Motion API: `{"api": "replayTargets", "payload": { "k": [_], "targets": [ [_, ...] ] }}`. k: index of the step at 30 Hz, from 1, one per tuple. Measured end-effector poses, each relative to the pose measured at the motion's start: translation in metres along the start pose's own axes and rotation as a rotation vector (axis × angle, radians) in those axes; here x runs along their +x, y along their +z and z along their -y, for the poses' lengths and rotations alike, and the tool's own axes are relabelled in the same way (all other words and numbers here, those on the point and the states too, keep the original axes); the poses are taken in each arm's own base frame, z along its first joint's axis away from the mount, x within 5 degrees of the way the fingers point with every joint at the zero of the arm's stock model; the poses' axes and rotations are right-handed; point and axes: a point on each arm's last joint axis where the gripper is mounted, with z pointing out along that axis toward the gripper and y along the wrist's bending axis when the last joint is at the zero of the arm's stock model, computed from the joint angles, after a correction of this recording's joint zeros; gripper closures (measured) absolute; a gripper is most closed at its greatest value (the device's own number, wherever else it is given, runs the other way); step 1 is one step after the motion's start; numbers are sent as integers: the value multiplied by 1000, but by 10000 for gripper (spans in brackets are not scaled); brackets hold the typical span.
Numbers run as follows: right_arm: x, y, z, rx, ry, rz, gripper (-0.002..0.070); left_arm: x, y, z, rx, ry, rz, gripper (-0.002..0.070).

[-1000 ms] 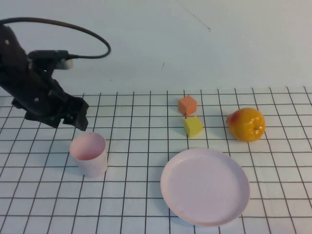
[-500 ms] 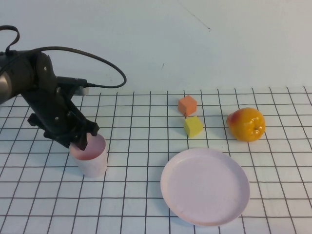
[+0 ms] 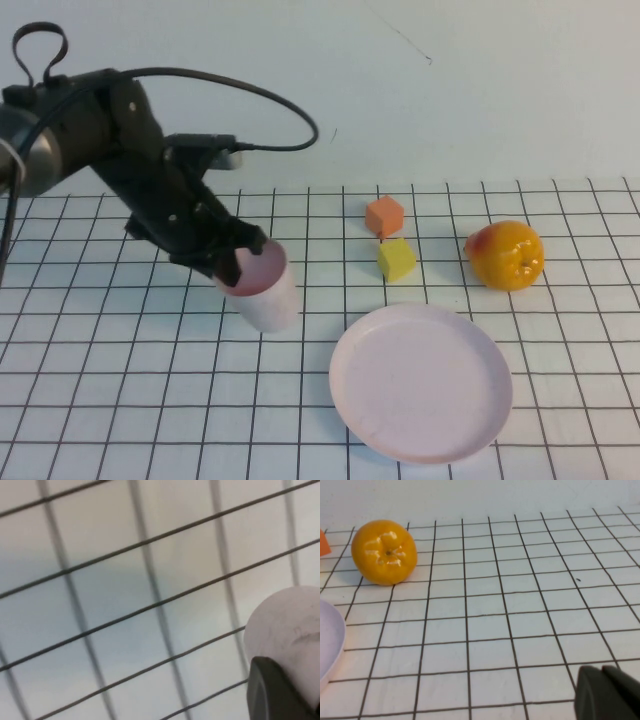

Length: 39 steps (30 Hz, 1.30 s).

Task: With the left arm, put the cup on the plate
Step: Place the cup on the plate

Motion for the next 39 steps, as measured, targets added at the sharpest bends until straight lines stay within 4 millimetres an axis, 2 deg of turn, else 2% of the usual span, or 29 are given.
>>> {"api": "replayTargets", "payload": {
  "k": [3, 6, 10, 12, 18, 22, 24, 28, 30, 32, 34, 36, 39],
  "targets": [
    [0, 0, 0, 0, 0, 0, 678, -3, -5, 46, 61, 97, 27, 666],
    [0, 0, 0, 0, 0, 0, 678, 1, 2, 90, 88, 210, 35, 666],
    [0, 0, 0, 0, 0, 0, 678, 12, 23, 137, 84, 348, 21, 666],
    [0, 0, 0, 0, 0, 0, 678, 16, 33, 152, 82, 390, 10, 666],
    [0, 0, 0, 0, 0, 0, 678, 18, 64, 160, 42, 391, -3, 666],
    [0, 0, 0, 0, 0, 0, 678, 15, 67, 160, 20, 363, 26, 643],
    [0, 0, 0, 0, 0, 0, 678, 13, 69, 159, 9, 366, 38, 580],
    [0, 0, 0, 0, 0, 0, 678, 12, 71, 159, 1, 358, 41, 351],
    [0, 0, 0, 0, 0, 0, 678, 8, 66, 162, 13, 354, 58, 248],
    [0, 0, 0, 0, 0, 0, 678, 2, 57, 167, 29, 351, 77, 205],
    [0, 0, 0, 0, 0, 0, 678, -5, 46, 172, 45, 346, 99, 197],
    [0, 0, 0, 0, 0, 0, 678, -13, 31, 178, 56, 357, 133, 221],
    [0, 0, 0, 0, 0, 0, 678, -27, 7, 183, 24, 399, 211, 322]
  ]
}}
